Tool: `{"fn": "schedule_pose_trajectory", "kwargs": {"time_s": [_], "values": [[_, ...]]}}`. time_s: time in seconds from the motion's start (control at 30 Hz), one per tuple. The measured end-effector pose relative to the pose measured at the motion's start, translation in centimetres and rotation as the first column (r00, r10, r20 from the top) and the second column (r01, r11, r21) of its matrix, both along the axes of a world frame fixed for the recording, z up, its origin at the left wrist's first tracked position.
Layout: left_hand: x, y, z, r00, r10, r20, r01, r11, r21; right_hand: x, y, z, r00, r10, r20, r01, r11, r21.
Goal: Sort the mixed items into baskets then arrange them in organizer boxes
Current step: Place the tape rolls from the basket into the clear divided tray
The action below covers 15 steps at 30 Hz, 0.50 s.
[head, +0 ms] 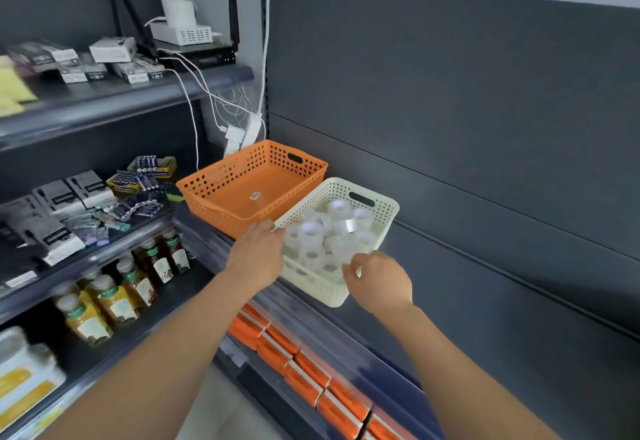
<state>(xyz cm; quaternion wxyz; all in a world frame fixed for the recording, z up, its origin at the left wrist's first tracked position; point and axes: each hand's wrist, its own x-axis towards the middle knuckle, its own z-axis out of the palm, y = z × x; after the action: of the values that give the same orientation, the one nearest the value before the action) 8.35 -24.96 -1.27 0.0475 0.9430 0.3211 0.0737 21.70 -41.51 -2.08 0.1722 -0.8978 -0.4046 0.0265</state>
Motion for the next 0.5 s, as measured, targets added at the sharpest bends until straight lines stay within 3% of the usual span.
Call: {"fn": "schedule_pose_trajectory", "kwargs": {"time_s": [0.13, 0.4, 0.5], "values": [[2.3, 0.3, -0.2, 0.992, 0.045, 0.117, -0.034, 0.995, -0.094, 1.9, -1.0, -0.1, 0.995, -0.084, -0.061, 0.085, 0.996, 0.021], [6.5, -2.3, -2.1, 0.973, 0.170, 0.157, -0.088, 0.898, -0.432, 6.0, -5.5, -0.5, 0.929, -0.236, -0.284, 0.270, 0.959, 0.088], [7.3, -3.7, -2.5, 0.947, 0.218, 0.236, -0.088, 0.881, -0.465, 6.7, -6.4, -0.7, 0.913, -0.247, -0.325, 0.309, 0.939, 0.154]]}}
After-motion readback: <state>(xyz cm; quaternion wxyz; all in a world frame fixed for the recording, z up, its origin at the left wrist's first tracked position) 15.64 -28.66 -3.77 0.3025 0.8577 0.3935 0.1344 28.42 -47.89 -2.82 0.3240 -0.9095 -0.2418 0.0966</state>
